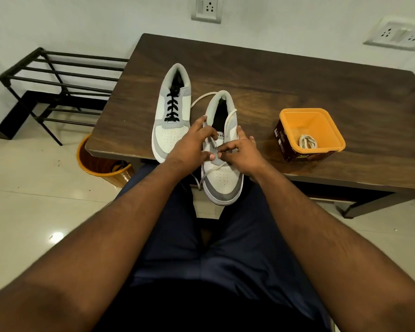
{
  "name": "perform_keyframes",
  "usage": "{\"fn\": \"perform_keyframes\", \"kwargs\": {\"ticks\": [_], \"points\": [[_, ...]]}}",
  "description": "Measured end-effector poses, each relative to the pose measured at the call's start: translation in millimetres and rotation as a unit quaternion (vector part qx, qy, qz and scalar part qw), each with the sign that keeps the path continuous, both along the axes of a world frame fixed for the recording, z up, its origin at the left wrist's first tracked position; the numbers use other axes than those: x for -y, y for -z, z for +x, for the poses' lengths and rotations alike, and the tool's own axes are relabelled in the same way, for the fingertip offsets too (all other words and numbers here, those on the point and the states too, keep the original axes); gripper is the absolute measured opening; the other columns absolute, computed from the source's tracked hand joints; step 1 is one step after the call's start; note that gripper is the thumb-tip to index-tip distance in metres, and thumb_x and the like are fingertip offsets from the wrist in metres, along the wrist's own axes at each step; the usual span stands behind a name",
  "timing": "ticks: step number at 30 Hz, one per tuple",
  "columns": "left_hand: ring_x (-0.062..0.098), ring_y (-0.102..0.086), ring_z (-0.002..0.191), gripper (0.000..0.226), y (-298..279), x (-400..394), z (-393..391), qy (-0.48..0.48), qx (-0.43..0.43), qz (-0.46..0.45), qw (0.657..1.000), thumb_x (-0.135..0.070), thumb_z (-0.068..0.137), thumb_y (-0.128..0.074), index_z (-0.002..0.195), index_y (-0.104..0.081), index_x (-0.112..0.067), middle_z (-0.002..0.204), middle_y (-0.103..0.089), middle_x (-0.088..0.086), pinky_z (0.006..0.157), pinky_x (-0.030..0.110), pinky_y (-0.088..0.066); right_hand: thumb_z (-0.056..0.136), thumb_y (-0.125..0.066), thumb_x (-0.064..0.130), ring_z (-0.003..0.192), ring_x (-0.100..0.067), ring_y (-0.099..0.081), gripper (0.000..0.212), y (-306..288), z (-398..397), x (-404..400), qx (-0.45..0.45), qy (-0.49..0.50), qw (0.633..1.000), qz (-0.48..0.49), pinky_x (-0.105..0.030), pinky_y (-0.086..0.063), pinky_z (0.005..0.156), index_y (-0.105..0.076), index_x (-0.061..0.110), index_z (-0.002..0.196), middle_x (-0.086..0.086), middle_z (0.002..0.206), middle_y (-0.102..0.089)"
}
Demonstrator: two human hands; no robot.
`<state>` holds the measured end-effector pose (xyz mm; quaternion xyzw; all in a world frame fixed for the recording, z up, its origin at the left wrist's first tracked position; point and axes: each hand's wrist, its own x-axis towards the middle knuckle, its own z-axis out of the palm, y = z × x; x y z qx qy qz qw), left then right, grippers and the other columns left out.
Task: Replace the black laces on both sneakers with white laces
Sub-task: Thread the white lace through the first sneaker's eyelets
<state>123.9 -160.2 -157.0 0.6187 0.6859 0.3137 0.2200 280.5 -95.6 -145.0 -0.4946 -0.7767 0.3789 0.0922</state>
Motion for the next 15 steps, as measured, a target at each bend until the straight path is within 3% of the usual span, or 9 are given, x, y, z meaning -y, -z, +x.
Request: {"fn": "perform_keyframes", "kwargs": {"ticks": [3,5,8,10,12,15], "points": [[0.020,-0.027,0.146,0.045,-1,0,-2,-0.004,0.032,-0.006,0.999,-0.008,0.073,-0.082,0.108,-0.057,-0.019,0.162,-0.020,0.004,0.108,0.033,-0.036,0.091,-0.065,0.027,0.146,-0.033,0.021,0.007,-5,-6,1,0.052,-0.022,0.998,0.012,-0.057,0.000,0.117,-0.067,0.033,0.093,-0.006,0.163,0.008],[0.018,-0.030,0.144,0.049,-4,0,-3,0.013,0.049,-0.017,0.999,-0.010,0.070,-0.085,0.108,-0.056,-0.018,0.161,-0.021,0.005,0.104,0.025,-0.033,0.096,-0.054,0.032,0.145,-0.034,0.024,0.010,-7,-8,0,0.131,-0.073,0.986,0.075,-0.061,0.001,0.115,-0.062,0.029,0.101,-0.008,0.162,0.011],[0.009,-0.039,0.128,0.059,-12,1,-3,0.033,0.043,-0.027,0.998,-0.018,0.061,-0.091,0.107,-0.054,-0.013,0.153,-0.029,0.000,0.094,0.019,-0.033,0.100,-0.040,0.038,0.144,-0.038,0.025,0.029,-11,-7,-5,0.243,-0.185,0.919,0.249,-0.065,0.005,0.114,-0.055,0.023,0.120,-0.014,0.160,0.017],[0.013,-0.044,0.123,0.063,-13,1,-1,0.036,0.027,-0.027,0.999,-0.020,0.058,-0.093,0.105,-0.052,-0.011,0.146,-0.035,0.002,0.092,0.023,-0.039,0.100,-0.039,0.038,0.144,-0.041,0.022,0.029,-17,-6,-13,0.275,-0.237,0.864,0.349,-0.066,0.005,0.113,-0.053,0.022,0.119,-0.015,0.160,0.018],[0.020,-0.049,0.120,0.064,-11,1,0,0.035,0.017,-0.021,0.999,-0.021,0.056,-0.093,0.102,-0.051,-0.010,0.141,-0.039,0.003,0.093,0.031,-0.045,0.100,-0.037,0.035,0.145,-0.042,0.018,0.024,-28,-5,-27,0.292,-0.262,0.829,0.400,-0.066,0.004,0.113,-0.054,0.020,0.109,-0.014,0.161,0.014],[0.019,-0.048,0.122,0.063,-9,1,-1,0.035,0.021,-0.024,0.999,-0.020,0.056,-0.093,0.101,-0.050,-0.011,0.144,-0.037,0.001,0.092,0.027,-0.043,0.101,-0.035,0.030,0.147,-0.039,0.013,0.024,-54,-6,-55,0.314,-0.271,0.794,0.445,-0.065,0.003,0.114,-0.056,0.019,0.108,-0.009,0.162,0.010]]}}
